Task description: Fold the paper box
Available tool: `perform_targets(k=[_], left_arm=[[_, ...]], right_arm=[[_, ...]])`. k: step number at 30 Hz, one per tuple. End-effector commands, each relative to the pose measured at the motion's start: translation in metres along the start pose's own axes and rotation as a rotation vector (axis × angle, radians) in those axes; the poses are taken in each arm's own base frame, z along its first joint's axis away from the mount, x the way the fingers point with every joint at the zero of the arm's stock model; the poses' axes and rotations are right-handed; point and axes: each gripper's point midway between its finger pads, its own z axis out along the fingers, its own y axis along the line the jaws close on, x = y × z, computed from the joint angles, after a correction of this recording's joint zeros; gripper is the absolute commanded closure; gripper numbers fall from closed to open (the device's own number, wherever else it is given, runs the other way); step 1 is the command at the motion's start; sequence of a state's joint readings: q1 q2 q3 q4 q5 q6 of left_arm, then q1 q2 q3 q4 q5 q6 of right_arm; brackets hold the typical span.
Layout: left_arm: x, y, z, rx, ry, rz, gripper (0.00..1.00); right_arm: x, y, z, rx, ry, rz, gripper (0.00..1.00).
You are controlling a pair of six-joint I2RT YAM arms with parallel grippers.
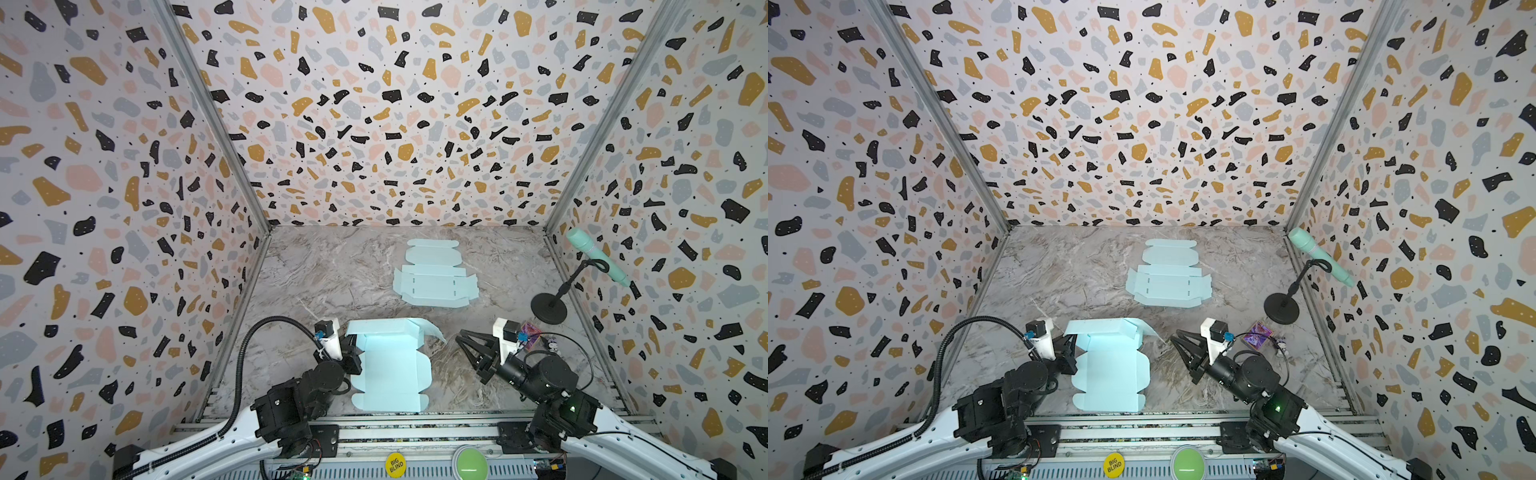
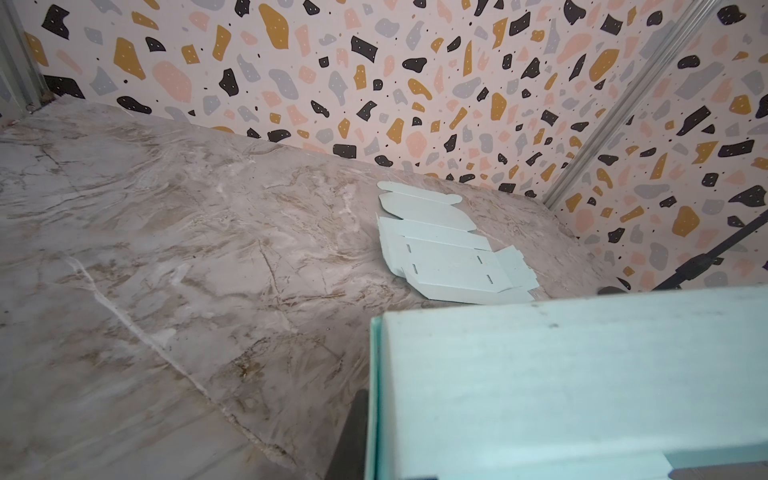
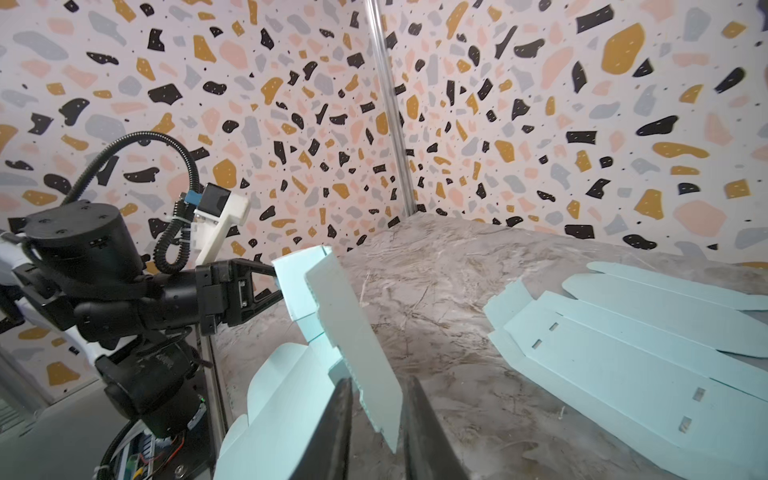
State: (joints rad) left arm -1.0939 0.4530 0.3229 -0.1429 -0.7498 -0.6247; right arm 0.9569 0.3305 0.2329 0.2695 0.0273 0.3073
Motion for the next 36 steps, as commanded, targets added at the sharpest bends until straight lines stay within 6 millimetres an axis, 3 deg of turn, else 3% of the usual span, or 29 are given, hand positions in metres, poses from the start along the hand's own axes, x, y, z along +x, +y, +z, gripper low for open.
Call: perform_targets(k=[1,9,13,18,24,36], left_arm=[[-0.016,-0.007,-0.002,0.005,-0.016,0.039,0.98],[-0.006,-0.033,0.005,0.095,0.069,0.129,0.98],[0.004,-0.045,0.011,0.128,0.111,0.161,0.98],[0.012,-0.051,0.017,0.138,0.138,0.181,0.98],[0.015,-0.055,0.021,0.148,0.141,0.172,0.98],[0.021,-0.055,0.026,0.133,0.147,0.143,0.99]], right_arm=[[0.023,-0.025,-0.003,0.117,0.071,0.016,0.77],[0.035,0.007,0.025,-0.103,0.145,-0.047,0.76],[0.034,0.028,0.028,-0.230,0.134,-0.066,0.76],[0.042,0.046,0.025,-0.345,0.161,-0.082,0.84],[0.060,0.043,0.023,-0.317,0.200,-0.072,0.88],[0.069,0.054,0.029,-0.305,0.191,-0.110,0.79]])
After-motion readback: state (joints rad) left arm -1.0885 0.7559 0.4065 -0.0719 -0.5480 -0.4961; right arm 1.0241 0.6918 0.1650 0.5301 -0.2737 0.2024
